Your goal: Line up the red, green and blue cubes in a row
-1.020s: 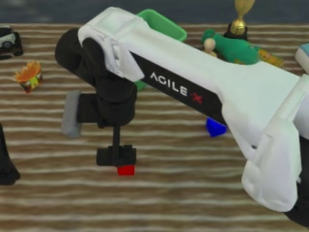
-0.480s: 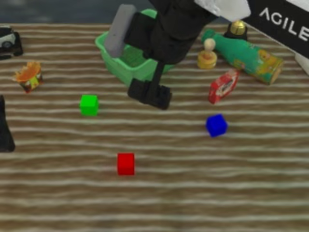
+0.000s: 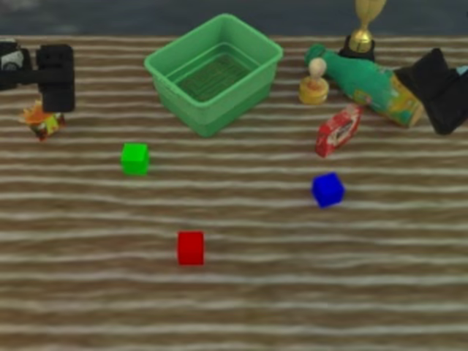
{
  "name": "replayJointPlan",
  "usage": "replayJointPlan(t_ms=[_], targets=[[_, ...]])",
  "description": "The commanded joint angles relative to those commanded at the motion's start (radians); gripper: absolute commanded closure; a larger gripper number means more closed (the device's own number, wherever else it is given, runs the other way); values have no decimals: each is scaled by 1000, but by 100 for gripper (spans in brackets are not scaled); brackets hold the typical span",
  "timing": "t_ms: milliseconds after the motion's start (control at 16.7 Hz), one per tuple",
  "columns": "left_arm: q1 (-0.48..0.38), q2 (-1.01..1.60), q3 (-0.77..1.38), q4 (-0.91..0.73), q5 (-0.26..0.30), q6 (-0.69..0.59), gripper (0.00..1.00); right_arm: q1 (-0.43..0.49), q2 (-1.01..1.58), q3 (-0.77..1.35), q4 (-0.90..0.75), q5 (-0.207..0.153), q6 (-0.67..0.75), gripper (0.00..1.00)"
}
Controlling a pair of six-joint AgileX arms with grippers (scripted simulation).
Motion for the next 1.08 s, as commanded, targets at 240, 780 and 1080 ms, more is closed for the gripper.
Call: replayJointPlan(t_ms=[240, 780, 1080], targets=[[-45, 445, 355, -227, 2, -32, 0, -149, -457, -495, 244, 8, 124, 0], [-112, 1039, 910, -544, 1, -83, 0, -356, -1149, -1200, 655, 57, 301, 0], [-118, 1100, 973, -573, 0, -88, 0, -375, -1217, -1264, 702, 65, 319, 0]])
